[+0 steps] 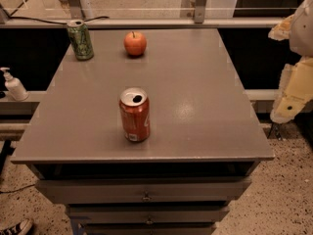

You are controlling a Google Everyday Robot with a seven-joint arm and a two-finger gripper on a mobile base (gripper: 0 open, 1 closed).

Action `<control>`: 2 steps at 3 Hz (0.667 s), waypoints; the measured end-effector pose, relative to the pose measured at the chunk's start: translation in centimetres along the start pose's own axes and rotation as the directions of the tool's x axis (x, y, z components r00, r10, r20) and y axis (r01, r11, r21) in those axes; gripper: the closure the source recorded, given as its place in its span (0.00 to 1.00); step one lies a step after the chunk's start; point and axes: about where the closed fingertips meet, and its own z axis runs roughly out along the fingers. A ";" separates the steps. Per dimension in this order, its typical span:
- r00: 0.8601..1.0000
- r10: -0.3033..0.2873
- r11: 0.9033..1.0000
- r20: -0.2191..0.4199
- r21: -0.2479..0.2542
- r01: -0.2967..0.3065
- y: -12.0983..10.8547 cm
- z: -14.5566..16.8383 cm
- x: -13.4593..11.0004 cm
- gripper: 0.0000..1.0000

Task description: Knock coke can over

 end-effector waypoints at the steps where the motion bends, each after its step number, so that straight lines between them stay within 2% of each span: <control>1: 0.993 0.077 0.997 0.094 -0.004 -0.077 -1.6 0.9 0.8 0.00; 2: 0.949 0.132 0.991 0.285 -0.060 -0.119 -1.0 2.3 -2.3 0.00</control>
Offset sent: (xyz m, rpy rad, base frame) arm 0.0199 0.0907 -0.0071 0.6964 0.0005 0.0307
